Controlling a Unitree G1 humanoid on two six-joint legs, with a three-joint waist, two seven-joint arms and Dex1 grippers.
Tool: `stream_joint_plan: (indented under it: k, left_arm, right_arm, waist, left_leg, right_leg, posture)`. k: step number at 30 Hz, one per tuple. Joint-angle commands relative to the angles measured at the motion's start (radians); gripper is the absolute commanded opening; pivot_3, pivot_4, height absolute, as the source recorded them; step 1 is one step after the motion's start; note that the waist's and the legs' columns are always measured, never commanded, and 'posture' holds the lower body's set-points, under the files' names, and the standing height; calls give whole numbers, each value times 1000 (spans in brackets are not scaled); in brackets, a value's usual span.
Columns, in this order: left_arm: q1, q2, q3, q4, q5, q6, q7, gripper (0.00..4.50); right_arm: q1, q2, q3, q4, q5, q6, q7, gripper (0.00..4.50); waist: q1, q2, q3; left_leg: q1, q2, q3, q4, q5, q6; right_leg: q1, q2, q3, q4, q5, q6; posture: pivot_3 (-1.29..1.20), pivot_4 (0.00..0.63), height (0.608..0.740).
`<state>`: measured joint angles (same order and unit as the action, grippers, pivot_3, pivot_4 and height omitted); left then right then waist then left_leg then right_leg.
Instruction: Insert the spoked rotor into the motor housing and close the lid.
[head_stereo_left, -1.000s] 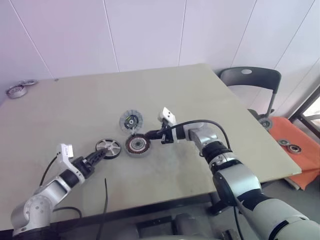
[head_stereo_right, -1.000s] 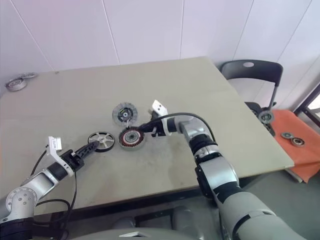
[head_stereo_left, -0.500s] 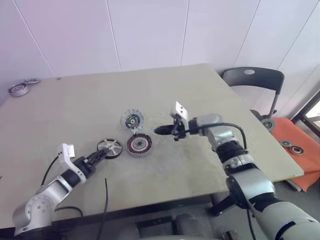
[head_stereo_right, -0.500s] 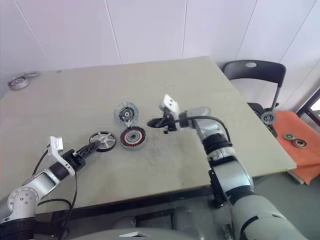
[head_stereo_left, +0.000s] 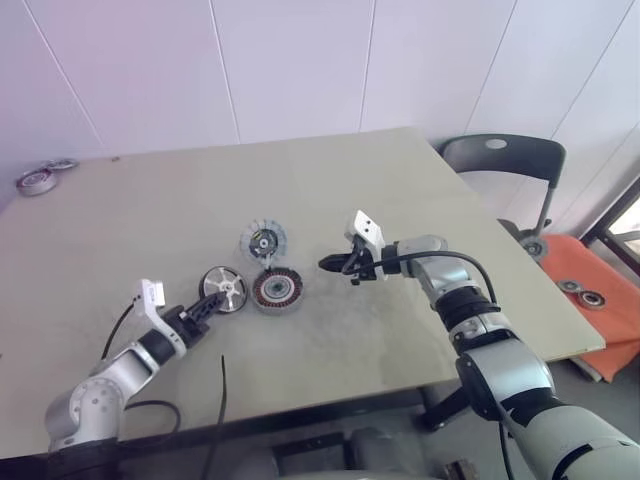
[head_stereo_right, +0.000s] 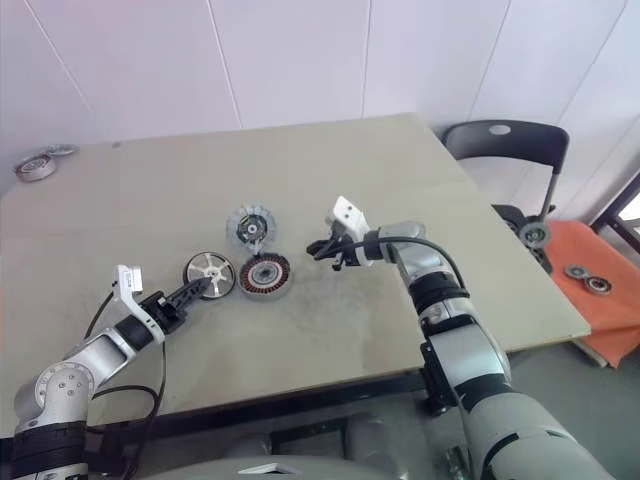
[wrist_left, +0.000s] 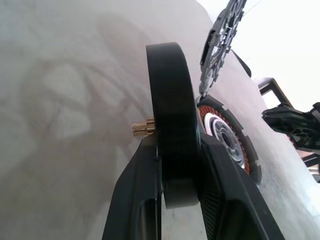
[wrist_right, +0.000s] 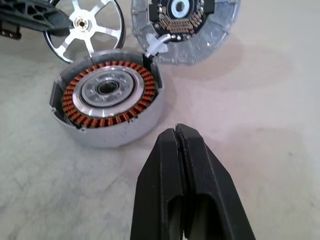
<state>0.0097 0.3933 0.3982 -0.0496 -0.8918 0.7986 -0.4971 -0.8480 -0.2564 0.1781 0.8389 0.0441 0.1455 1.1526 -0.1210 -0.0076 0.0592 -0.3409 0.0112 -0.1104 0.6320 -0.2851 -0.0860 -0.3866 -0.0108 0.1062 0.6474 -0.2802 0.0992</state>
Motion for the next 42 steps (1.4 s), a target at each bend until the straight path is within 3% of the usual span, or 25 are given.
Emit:
stream_joint_plan:
  k: [1, 6, 13, 18, 26, 41, 42]
  left_arm:
    - [-14, 11, 8, 15, 17, -4, 9, 1060]
    - [-10, 7, 13, -3, -1, -1, -4, 1060]
    - [-7, 16, 105, -77, -156, 35, -37, 1060]
    - [0, -16, 147, -155, -295, 75, 43, 1060]
    - [0, -53, 121, -213, -385, 75, 116, 1060]
    - [26, 3, 104, -213, -372, 64, 116, 1060]
    - [73, 47, 76, -250, -297, 45, 75, 1060]
  right_arm:
    - [-26, 6, -8, 3, 3, -20, -7, 0]
    - [-29, 12, -3, 16, -2, -28, -11, 0]
    - [-38, 11, 0, 57, -21, -46, -23, 0]
    - [-45, 12, 0, 79, -33, -57, -26, 0]
    - [-60, 13, -1, 111, -45, -75, -27, 0]
    - [-47, 16, 1, 115, -63, -81, -32, 0]
    - [-48, 17, 0, 115, -64, -82, -31, 0]
  waist:
    - [0, 0, 0]
    - [0, 0, 0]
    - [0, 0, 0]
    - [0, 0, 0]
    - [1, 0, 0]
    - [0, 0, 0]
    - [0, 0, 0]
  left_leg:
    - [0, 0, 0, 0, 0, 0]
    - [0, 0, 0, 0, 0, 0]
    - [-1, 0, 0, 0, 0, 0]
    - [-1, 0, 0, 0, 0, 0]
    - [-1, 0, 0, 0, 0, 0]
    - [-1, 0, 0, 0, 0, 0]
    - [-1, 0, 0, 0, 0, 0]
  right_leg:
    - [0, 0, 0, 0, 0, 0]
    - [0, 0, 0, 0, 0, 0]
    - [-1, 0, 0, 0, 0, 0]
    - [-1, 0, 0, -1, 0, 0]
    - [0, 0, 0, 0, 0, 0]
    - [-1, 0, 0, -1, 0, 0]
    - [-1, 0, 0, -1, 0, 0]
  posture:
    - [0, 0, 740]
    - [0, 0, 740]
    - [0, 0, 740]
    - [0, 0, 740]
    - [0, 0, 740]
    - [0, 0, 740]
    - [0, 0, 740]
